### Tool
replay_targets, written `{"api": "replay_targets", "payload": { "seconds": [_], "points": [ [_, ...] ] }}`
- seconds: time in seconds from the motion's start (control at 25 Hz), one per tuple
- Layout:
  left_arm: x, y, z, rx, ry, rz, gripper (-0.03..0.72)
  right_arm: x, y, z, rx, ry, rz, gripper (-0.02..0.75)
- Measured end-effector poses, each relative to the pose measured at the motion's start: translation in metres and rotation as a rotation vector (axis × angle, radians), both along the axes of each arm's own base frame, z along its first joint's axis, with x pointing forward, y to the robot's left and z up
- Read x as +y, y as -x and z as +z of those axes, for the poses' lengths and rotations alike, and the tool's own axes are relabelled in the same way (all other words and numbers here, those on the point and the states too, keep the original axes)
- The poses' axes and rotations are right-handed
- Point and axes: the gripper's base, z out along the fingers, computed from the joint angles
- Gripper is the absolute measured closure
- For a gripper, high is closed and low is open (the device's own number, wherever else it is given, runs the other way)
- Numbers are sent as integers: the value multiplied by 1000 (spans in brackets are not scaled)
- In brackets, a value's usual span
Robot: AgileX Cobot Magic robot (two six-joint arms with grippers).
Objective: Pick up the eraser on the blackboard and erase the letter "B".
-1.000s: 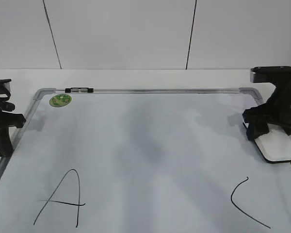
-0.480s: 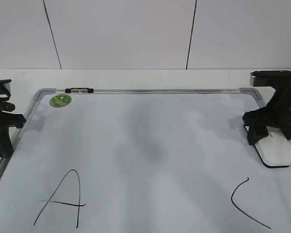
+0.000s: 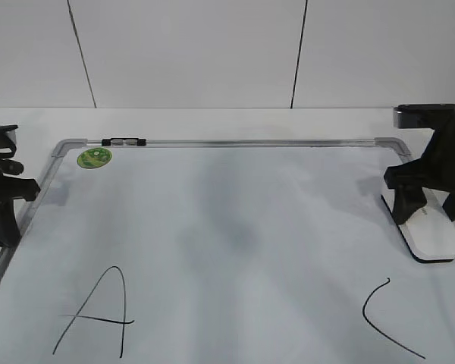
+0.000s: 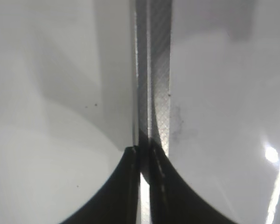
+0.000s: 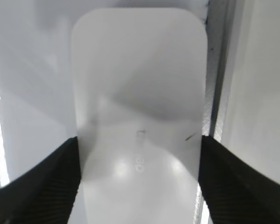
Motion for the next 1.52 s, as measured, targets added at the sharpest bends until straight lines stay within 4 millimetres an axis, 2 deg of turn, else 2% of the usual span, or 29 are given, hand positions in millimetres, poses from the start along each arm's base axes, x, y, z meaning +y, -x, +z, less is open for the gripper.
{"api": "replay_targets", "payload": {
  "seconds": [0.12,0.36,0.56,0.8,0.88,1.0,1.12,1.28,1.52],
  "points": [
    [0,0,0,5,0,-1,672,0,-2,9,19,3,-1,152],
    [0,1,0,5,0,-1,672,0,-8,46,28,11,0,152],
    [0,1,0,5,0,-1,671,2,-13,70,9,-6,-7,152],
    [0,1,0,5,0,-1,659,6,-8,85,-21,-68,-21,152],
    [0,1,0,6,-2,-9,617,7,-6,89,-31,-76,-22,152],
    [1,0,0,7,-14,-25,484,7,-3,96,-50,-82,-22,152],
    [1,-1,4,27,-14,-38,399,7,1,105,-74,-84,-21,153],
    [1,-5,20,33,-15,-57,374,7,9,121,-117,-94,-20,153],
    [2,1,70,-9,-27,-83,380,7,36,158,-224,-127,-18,152]
  ]
}}
